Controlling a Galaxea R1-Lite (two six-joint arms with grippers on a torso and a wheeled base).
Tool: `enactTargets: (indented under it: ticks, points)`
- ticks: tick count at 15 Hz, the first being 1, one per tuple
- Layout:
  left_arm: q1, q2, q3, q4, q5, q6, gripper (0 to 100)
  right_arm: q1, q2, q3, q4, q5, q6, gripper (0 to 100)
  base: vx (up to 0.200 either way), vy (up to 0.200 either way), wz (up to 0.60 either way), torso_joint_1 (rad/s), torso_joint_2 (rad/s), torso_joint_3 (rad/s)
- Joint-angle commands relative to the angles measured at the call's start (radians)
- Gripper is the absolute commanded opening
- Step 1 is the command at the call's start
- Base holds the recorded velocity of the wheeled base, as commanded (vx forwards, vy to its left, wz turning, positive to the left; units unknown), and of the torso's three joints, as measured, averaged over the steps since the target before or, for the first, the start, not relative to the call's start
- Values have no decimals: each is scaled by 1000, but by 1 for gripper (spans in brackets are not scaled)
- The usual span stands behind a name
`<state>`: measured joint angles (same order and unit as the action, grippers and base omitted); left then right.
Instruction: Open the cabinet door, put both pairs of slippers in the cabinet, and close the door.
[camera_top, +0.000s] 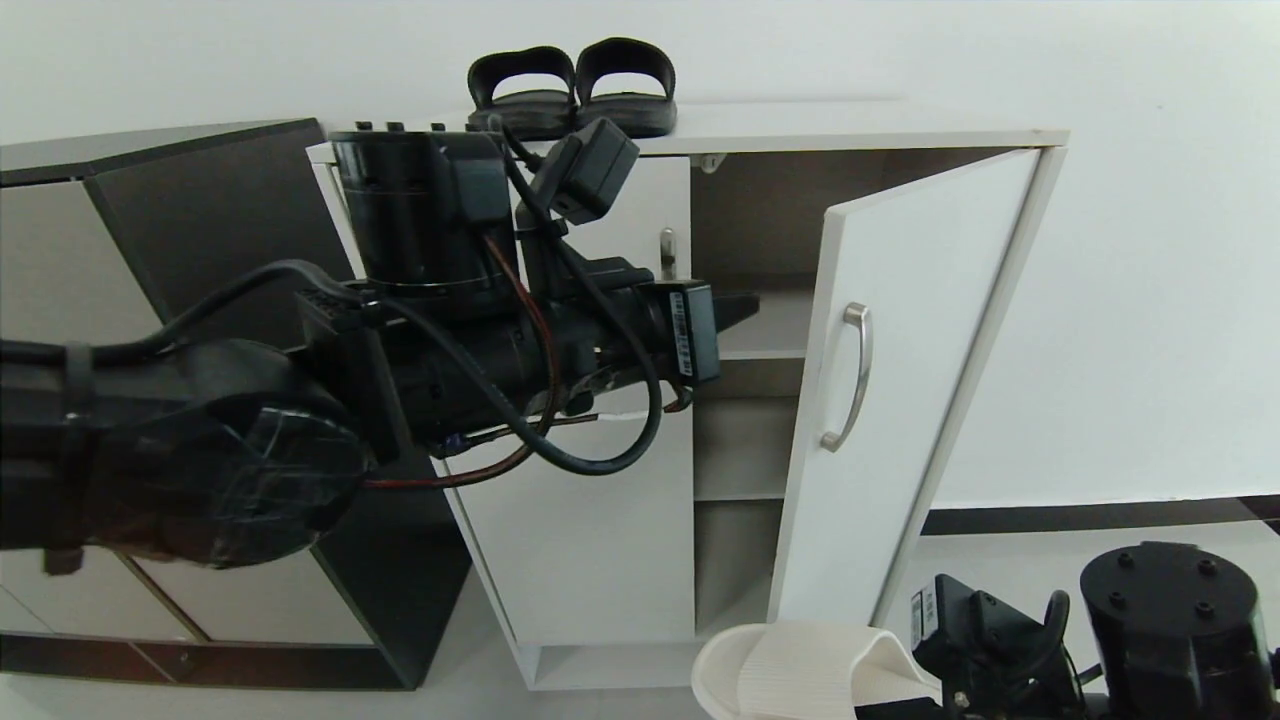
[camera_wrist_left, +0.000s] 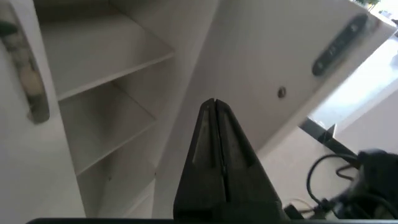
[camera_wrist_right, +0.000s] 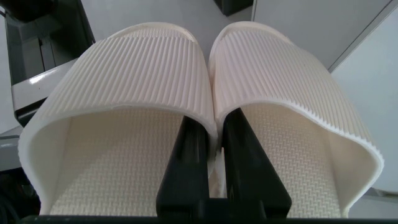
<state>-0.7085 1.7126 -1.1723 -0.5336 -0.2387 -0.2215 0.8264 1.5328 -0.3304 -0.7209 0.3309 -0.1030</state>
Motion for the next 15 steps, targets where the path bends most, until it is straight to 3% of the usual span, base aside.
enactTargets:
  ticks: [1,4,8,11,13,14,15]
  points:
    - [-3,93,-70,-6,-2,-1,0,2,0,1,0,-1,0,0,0,0,0,0,0,0]
    - [0,142,-144,-6,1,-4,0,2,1,-1,0,-3,0,0,0,0,0,0,0,0]
    - [0,144,-159,-3,9,-25,0,2,9,-9,0,-6,0,0,0,0,0,0,0,0]
    - [-16,170,-155,-9,72,-22,0,40,24,-10,3,-39,2,0,-200,0,0,2,1,-4]
    - [-80,165,-139,-42,114,-21,0,125,24,-2,3,-124,5,0,-200,0,0,-2,2,5]
    - [-83,164,-139,-43,114,-21,0,128,23,-2,1,-125,5,0,-200,0,0,2,2,2]
    - [-190,121,-101,-57,114,-1,0,177,4,2,1,-153,9,0,-200,0,0,7,-2,2]
